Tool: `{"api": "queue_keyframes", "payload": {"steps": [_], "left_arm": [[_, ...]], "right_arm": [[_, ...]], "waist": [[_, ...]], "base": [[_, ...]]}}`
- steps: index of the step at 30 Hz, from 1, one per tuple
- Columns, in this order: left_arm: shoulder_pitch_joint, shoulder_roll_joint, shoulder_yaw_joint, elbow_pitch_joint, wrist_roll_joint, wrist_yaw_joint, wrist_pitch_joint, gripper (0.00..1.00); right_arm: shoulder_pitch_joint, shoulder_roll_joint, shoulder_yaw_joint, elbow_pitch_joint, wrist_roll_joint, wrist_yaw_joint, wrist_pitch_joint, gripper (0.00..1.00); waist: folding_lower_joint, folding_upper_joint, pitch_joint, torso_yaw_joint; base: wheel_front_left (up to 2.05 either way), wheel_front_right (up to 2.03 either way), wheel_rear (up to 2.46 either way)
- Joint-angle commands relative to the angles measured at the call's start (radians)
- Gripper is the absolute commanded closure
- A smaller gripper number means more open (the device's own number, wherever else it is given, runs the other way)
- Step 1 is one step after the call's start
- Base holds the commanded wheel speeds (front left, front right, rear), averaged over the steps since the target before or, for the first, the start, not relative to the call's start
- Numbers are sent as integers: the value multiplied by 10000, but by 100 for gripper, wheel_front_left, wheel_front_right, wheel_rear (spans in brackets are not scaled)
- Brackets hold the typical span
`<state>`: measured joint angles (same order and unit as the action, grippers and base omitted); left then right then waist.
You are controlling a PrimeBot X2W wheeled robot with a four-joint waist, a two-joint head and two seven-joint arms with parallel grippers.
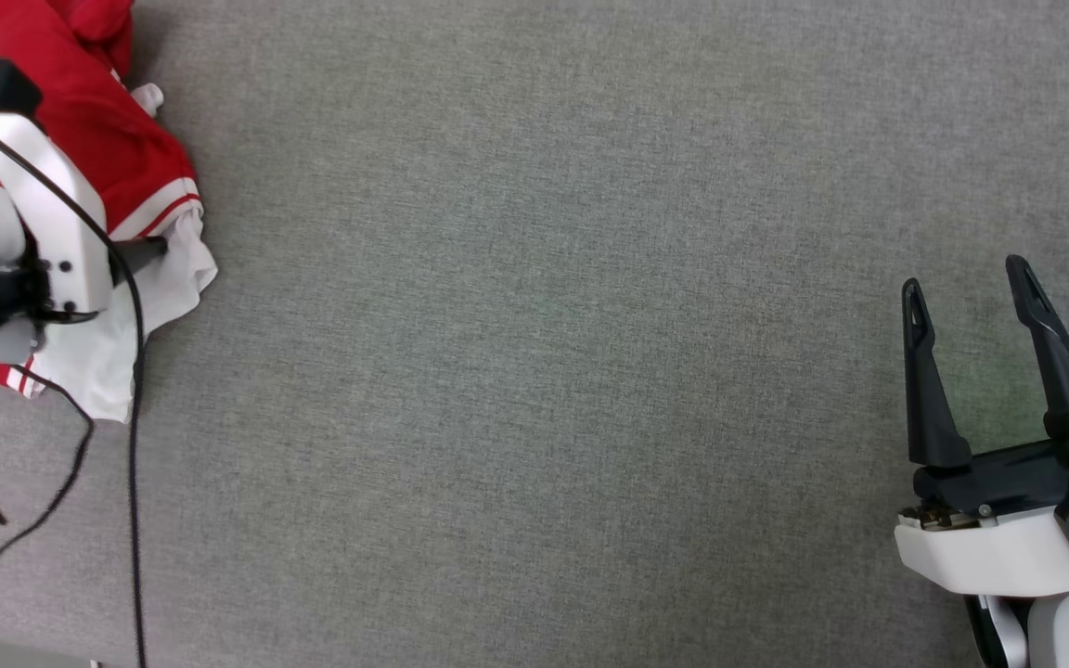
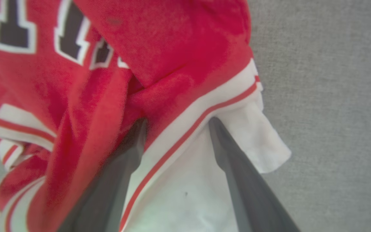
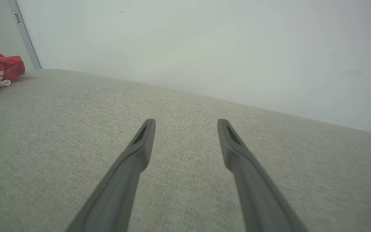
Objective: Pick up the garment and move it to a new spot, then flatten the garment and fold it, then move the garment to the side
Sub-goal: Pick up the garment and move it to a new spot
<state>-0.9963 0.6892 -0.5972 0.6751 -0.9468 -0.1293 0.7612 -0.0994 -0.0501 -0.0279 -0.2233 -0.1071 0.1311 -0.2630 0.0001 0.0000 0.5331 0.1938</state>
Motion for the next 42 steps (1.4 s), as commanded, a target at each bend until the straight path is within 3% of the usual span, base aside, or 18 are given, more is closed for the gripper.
{"api": "queue_keyframes", "payload": {"steps": [1,7,8,9,19,22,23,27,36,42], "left_arm": [[107,-113,-107,168,-63,1,60,0],[390,-681,-770,859,-327,-1,198,0],[401,-749,-864,897,-367,-1,151,83],[389,-802,-966,915,-397,-1,112,100],[-576,225,-1973,-407,-97,0,-1303,100],[-639,634,-2505,-1252,-33,2,-1589,100],[-691,952,-2915,-2273,-271,0,-1831,100],[-785,1269,-3465,-3517,-312,0,-2117,100],[-1064,807,-4392,-5472,-71,0,-2546,100],[-1410,30,-5133,-6077,53,0,-2764,100]], "right_arm": [[-111,-1,-42,4,-29,-7,-28,0],[-221,0,-58,97,-5,-7,-28,0],[-238,0,-57,124,15,-7,-28,0],[-259,0,-58,147,48,-7,-28,0],[37,0,18,412,510,-7,-28,0],[181,0,25,504,750,-7,-28,0],[333,2,2,571,961,-7,-28,0],[482,2,-6,694,1172,-7,-28,0],[671,2,38,793,1673,-7,-28,0],[566,2,-29,778,1994,-7,-28,0]], "waist": [[-1,0,71,-38],[-1,0,164,-46],[-1,0,153,-39],[-1,0,128,-34],[-1,0,-997,-68],[-1,0,-1456,-137],[-1,0,-1841,-204],[-1,0,-2315,-321],[-1,0,-2965,-1012],[-1,0,-2830,-1878]], "base": [[0,0,0],[0,0,0],[0,0,0],[0,0,0],[0,0,0],[0,0,0],[0,0,0],[0,0,0],[0,0,0],[0,0,0]]}}
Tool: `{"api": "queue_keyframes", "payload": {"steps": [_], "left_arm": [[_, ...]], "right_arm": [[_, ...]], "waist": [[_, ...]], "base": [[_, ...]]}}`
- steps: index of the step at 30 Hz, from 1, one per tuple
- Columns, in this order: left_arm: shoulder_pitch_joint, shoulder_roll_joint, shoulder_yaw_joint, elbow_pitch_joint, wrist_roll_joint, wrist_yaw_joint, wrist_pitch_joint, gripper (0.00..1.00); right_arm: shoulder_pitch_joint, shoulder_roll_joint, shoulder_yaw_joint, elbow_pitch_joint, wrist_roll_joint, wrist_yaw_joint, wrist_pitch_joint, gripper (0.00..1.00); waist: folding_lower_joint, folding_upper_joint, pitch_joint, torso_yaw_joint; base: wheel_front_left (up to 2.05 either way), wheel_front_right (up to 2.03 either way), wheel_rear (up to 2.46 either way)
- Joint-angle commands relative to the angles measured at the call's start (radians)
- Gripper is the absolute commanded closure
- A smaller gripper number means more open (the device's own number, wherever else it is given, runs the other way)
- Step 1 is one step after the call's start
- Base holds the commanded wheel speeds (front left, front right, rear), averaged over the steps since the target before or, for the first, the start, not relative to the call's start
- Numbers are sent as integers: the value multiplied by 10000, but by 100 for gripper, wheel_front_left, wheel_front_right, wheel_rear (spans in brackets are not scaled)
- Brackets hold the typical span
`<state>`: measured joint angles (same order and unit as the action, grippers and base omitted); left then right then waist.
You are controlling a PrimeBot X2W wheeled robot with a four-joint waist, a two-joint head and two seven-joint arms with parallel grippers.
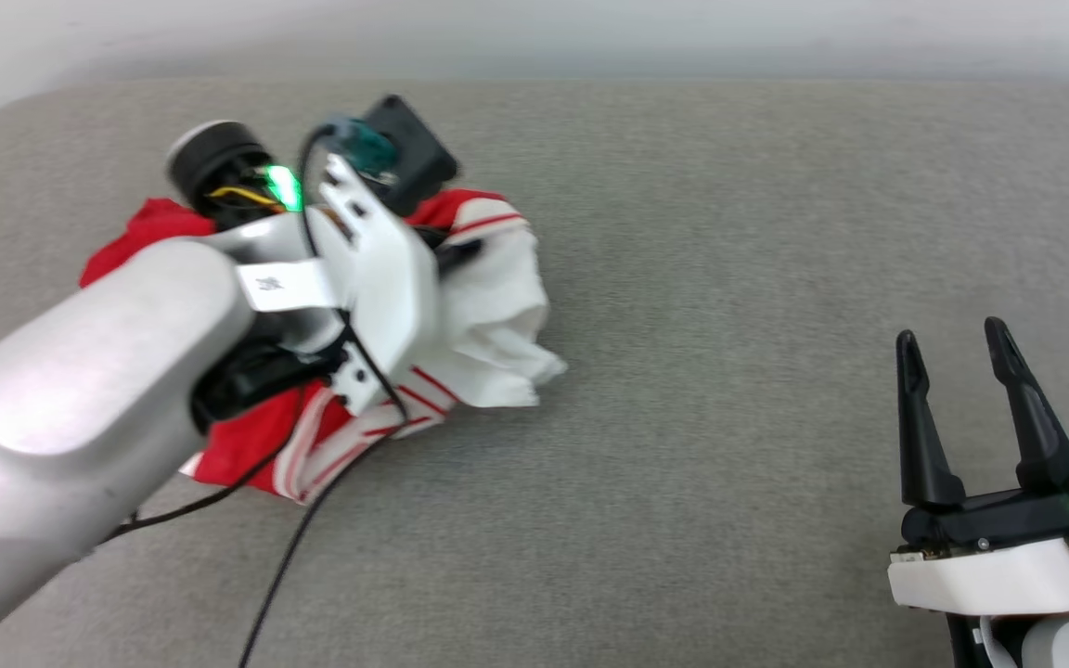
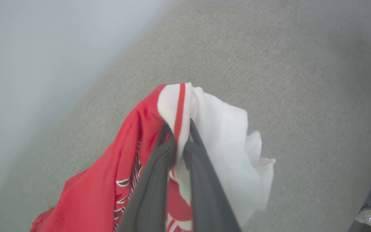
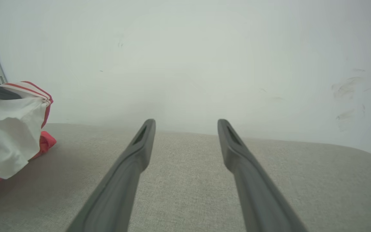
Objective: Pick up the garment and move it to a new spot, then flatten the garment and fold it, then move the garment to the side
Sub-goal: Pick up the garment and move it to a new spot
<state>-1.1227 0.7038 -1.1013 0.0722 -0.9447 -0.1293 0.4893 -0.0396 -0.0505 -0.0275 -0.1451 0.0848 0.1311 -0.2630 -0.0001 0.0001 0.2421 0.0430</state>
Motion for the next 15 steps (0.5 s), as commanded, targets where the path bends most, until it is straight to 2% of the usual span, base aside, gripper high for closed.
{"api": "queue_keyframes", "payload": {"steps": [1,10,13,14,15], "left_arm": [[-146,-116,-92,-49,32,0,-45,100],[-1459,-1573,-1240,91,279,0,-554,100],[-1900,-2149,-1520,188,293,0,-741,100],[-2231,-2613,-1702,433,477,1,-860,100],[-2259,-2799,-1747,535,553,0,-897,100]], "right_arm": [[-32,6,-33,-4,74,-7,-28,0],[-270,9,-158,-105,495,-7,-28,0],[-376,12,-312,-144,664,-5,-28,0],[-534,12,-354,-223,812,-5,-28,0],[-572,12,-352,-234,856,-7,-28,0]], "waist": [[1,-1,80,-370],[1,-1,852,-1832],[1,-1,1235,-2205],[1,-1,1690,-2502],[1,-1,1848,-2576]], "base": [[0,0,0],[0,0,0],[0,0,0],[0,0,0],[0,0,0]]}}
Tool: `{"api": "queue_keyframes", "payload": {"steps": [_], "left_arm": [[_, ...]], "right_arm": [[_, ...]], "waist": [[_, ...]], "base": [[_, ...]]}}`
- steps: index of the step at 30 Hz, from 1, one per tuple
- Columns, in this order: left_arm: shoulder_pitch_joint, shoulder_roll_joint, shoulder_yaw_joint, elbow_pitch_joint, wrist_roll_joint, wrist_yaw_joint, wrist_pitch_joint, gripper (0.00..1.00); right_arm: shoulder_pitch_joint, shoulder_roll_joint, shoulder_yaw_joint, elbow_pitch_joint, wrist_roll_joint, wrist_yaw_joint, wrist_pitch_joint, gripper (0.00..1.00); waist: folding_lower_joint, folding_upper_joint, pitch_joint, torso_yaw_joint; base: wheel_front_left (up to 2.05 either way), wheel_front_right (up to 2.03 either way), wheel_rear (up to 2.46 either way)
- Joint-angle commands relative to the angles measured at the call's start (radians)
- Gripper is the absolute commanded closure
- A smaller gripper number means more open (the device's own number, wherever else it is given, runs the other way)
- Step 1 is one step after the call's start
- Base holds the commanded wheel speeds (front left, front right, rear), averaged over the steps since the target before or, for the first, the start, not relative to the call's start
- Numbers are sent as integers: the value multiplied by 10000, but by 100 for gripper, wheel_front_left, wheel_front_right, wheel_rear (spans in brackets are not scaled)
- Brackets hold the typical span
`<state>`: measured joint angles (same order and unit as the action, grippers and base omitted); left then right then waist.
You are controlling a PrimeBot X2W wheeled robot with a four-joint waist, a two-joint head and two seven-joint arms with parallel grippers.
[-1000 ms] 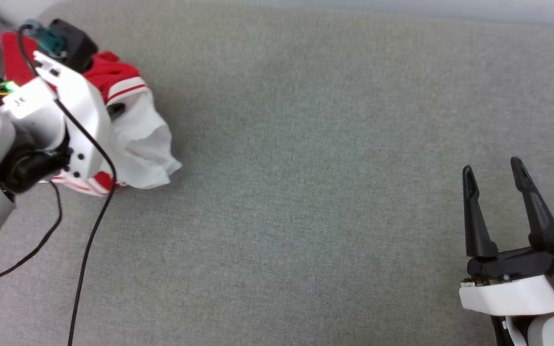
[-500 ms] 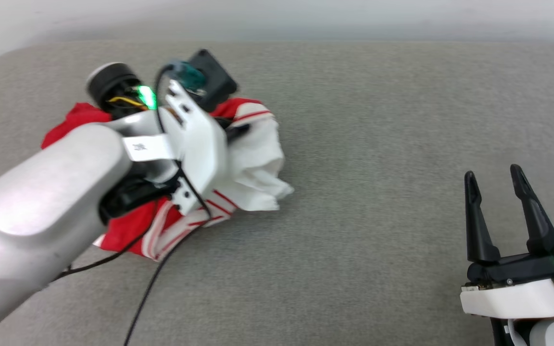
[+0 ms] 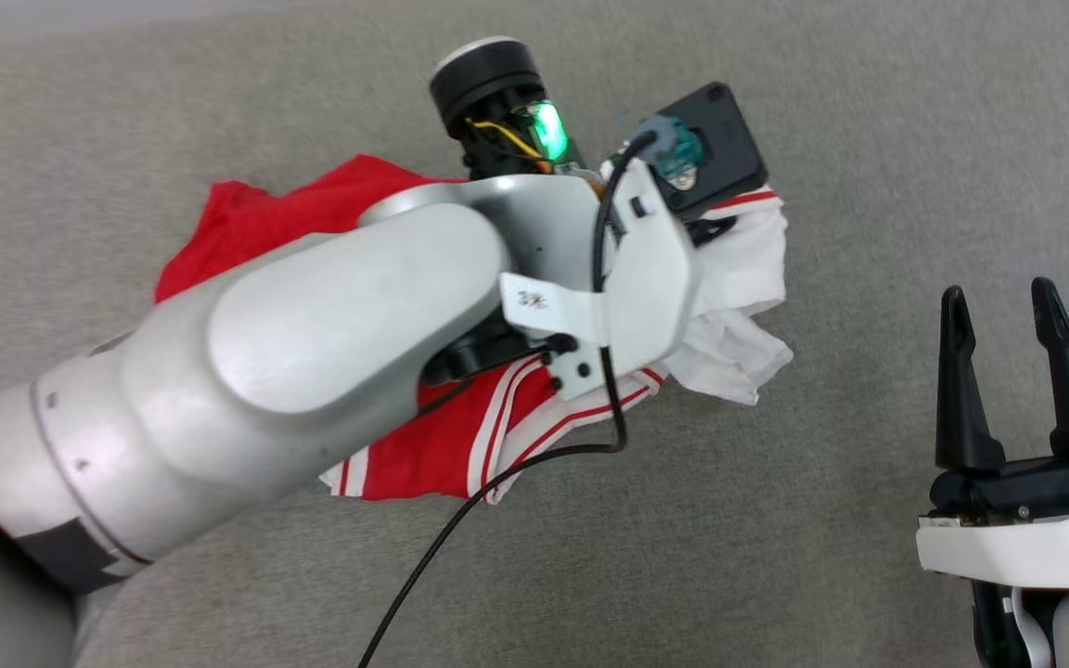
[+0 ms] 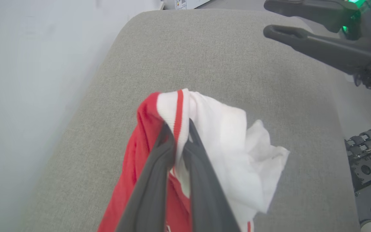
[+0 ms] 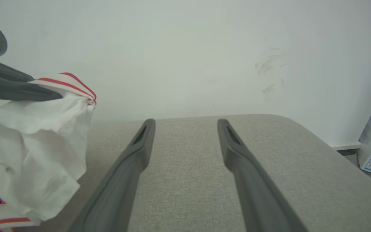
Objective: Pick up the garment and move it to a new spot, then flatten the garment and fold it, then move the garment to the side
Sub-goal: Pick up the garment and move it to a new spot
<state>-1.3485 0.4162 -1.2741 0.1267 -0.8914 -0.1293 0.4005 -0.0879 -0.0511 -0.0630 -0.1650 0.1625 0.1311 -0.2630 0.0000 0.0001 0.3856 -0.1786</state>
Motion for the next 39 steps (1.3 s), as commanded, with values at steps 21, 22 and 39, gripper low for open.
{"api": "queue_keyframes", "payload": {"steps": [21,22,39], "left_arm": [[2384,-1652,-105,3152,1671,-2,-1128,0],[2222,-1730,-73,3316,1662,2,-1602,0],[3527,-1821,1371,4202,1935,1922,-6589,0]], "right_arm": [[-620,15,-86,22,175,-7,-28,0],[-568,13,-102,50,127,-7,-28,0],[617,13,-181,298,-527,-7,-28,0]], "waist": [[0,-1,1094,-684],[0,-1,945,-611],[0,-1,-1594,667]], "base": [[0,0,0],[0,0,0],[0,0,0]]}}
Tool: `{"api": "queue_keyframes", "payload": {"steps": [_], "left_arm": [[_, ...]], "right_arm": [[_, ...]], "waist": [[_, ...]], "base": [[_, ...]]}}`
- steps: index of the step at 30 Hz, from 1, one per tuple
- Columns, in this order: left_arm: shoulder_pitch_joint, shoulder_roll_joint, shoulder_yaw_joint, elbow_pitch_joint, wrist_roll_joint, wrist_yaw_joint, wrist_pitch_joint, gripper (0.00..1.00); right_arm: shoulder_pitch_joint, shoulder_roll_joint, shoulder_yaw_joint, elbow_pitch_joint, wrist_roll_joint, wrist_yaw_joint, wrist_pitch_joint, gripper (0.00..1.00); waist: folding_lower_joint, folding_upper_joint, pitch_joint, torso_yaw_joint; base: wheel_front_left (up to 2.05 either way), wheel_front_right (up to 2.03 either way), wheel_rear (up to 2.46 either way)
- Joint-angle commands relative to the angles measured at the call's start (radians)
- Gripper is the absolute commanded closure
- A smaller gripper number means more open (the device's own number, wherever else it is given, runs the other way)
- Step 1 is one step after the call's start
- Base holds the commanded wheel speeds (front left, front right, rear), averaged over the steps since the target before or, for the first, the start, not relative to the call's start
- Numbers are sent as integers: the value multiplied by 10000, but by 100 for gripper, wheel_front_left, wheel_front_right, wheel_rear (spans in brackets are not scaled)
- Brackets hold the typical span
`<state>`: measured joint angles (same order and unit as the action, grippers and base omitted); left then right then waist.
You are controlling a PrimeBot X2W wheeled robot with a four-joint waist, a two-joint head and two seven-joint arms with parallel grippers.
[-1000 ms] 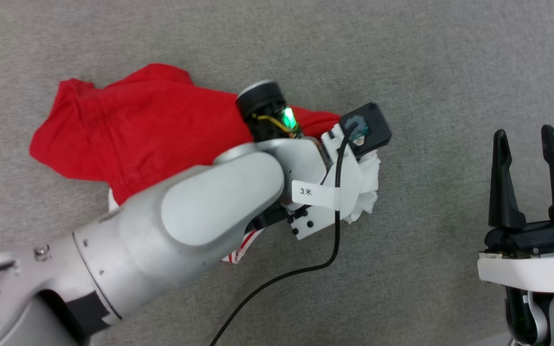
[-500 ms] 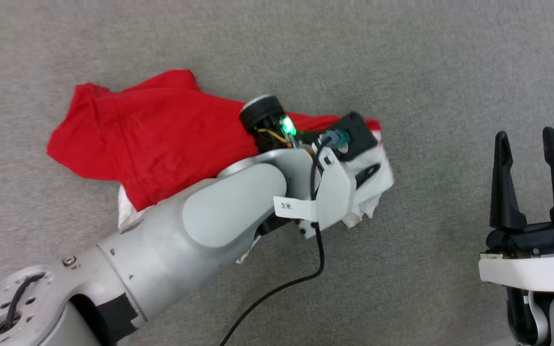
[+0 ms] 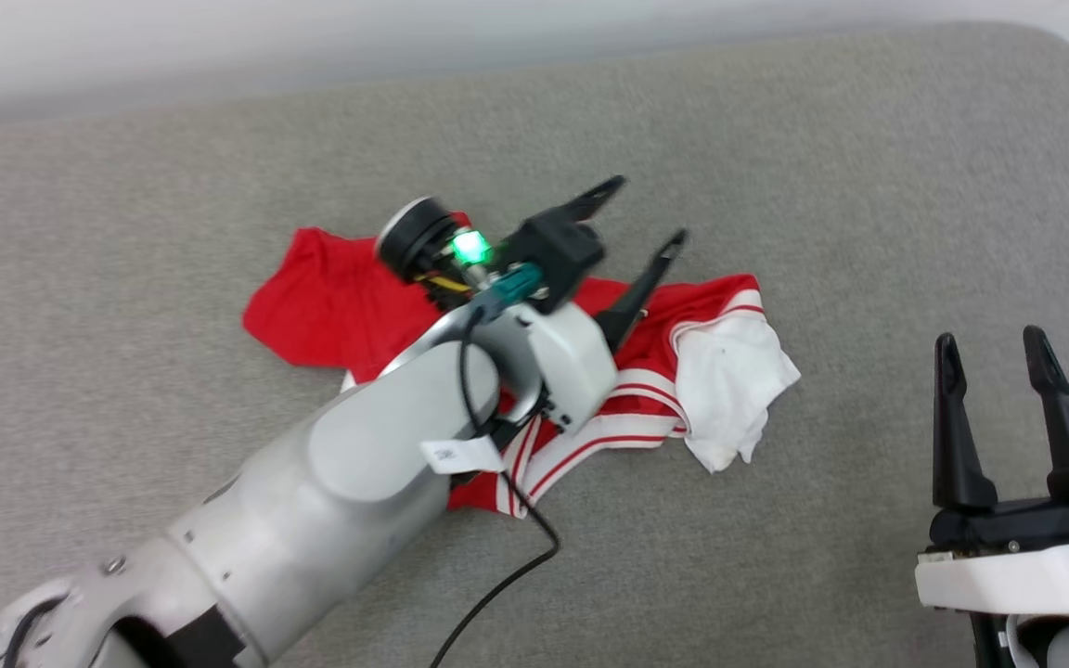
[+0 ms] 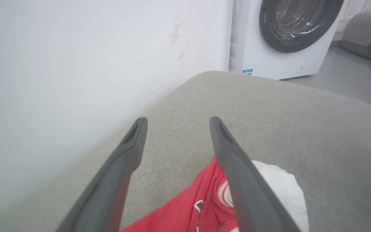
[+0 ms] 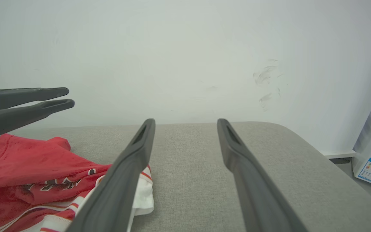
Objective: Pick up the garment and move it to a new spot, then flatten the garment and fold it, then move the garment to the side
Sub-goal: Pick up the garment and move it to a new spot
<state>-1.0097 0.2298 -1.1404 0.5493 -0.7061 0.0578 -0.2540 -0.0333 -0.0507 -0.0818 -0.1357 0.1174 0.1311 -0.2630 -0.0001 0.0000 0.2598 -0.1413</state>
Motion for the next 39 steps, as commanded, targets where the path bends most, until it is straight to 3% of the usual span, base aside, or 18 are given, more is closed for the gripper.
{"api": "queue_keyframes", "payload": {"steps": [1,5,10,19,29,39], "left_arm": [[365,155,228,-168,98,286,-76,0],[1405,678,1228,-1106,464,1141,-125,0],[3157,1323,2735,-2351,1220,1865,-111,0],[6231,1812,5276,-3712,2400,2624,-114,0],[8550,1307,7302,-4636,3529,2598,-115,0],[9910,490,8731,-4888,4540,1929,-116,0]], "right_arm": [[159,9,13,33,-90,-7,-28,0],[404,11,6,125,-161,-7,-28,0],[709,9,-27,249,-213,-7,-28,0],[1085,8,-104,399,-194,-7,-28,0],[1465,9,-148,606,-39,-7,-28,0],[1830,9,-229,832,282,-7,-28,0]], "waist": [[1,0,-461,368],[1,0,-860,644],[1,0,-1324,951],[1,0,-1912,1286],[1,0,-2394,1453],[1,0,-2609,1507]], "base": [[0,0,0],[0,0,0],[0,0,0],[0,0,0],[0,0,0],[0,0,0]]}}
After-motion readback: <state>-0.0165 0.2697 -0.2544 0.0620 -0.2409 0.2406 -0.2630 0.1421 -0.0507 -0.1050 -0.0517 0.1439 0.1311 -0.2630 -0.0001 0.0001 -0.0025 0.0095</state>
